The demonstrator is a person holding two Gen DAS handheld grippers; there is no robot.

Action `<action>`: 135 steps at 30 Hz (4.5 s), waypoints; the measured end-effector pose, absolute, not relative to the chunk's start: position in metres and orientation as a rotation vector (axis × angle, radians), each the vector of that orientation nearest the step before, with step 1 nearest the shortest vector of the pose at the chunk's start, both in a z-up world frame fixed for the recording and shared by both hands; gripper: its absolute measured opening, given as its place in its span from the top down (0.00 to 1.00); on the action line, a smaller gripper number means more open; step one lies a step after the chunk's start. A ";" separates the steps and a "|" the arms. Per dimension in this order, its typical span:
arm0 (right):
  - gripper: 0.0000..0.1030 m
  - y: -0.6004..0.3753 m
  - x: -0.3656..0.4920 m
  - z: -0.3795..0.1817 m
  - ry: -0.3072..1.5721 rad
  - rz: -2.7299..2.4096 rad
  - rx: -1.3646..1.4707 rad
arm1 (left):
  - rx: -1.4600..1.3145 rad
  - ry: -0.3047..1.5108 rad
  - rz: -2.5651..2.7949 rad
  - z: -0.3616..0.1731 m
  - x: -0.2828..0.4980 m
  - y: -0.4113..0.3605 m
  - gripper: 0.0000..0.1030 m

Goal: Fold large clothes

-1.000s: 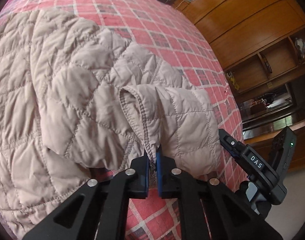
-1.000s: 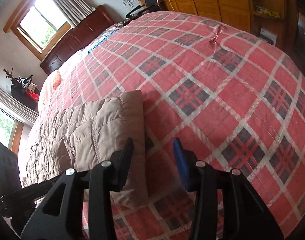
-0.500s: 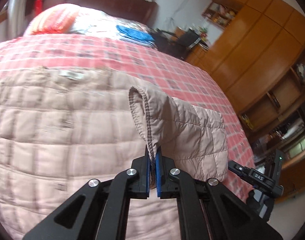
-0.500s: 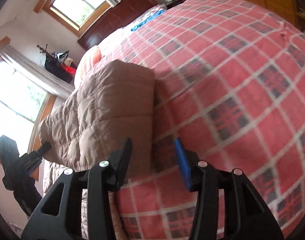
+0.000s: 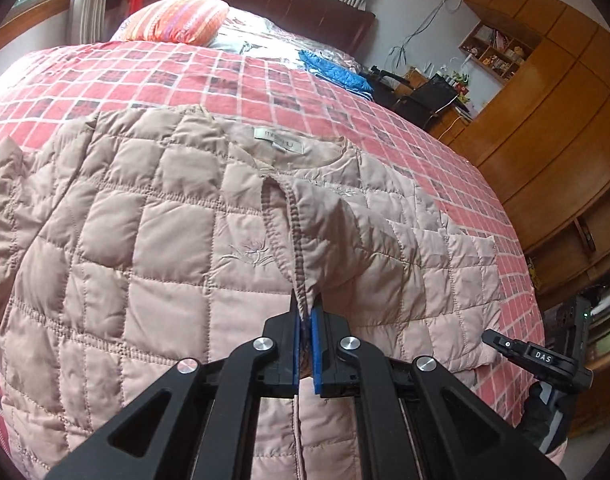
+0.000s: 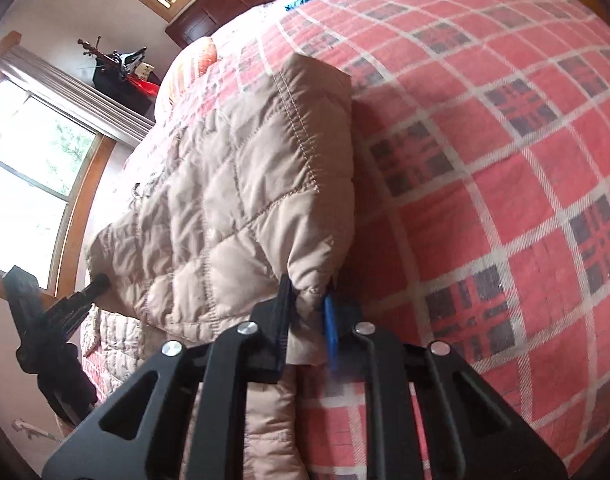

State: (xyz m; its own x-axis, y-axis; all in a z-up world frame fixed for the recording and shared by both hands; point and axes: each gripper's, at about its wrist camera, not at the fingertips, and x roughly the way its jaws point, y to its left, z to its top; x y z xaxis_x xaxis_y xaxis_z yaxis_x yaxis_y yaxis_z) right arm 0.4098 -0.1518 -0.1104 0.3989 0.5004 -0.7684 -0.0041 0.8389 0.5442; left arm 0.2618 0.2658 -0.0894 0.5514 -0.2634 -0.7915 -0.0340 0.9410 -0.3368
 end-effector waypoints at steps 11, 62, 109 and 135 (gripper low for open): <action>0.75 -0.086 0.422 -0.078 1.126 0.415 0.375 | -0.300 0.887 -0.048 -0.058 0.249 0.320 0.96; 0.69 -0.052 0.441 -0.076 1.160 0.370 0.211 | -0.144 0.969 0.076 -0.096 0.247 0.341 0.73; 0.63 0.190 0.432 -0.102 1.260 0.457 -0.062 | -0.703 0.816 0.782 -0.104 0.084 0.730 0.45; 0.64 0.183 0.431 -0.102 1.256 0.491 -0.041 | -0.339 0.639 0.392 -0.009 0.144 0.554 0.95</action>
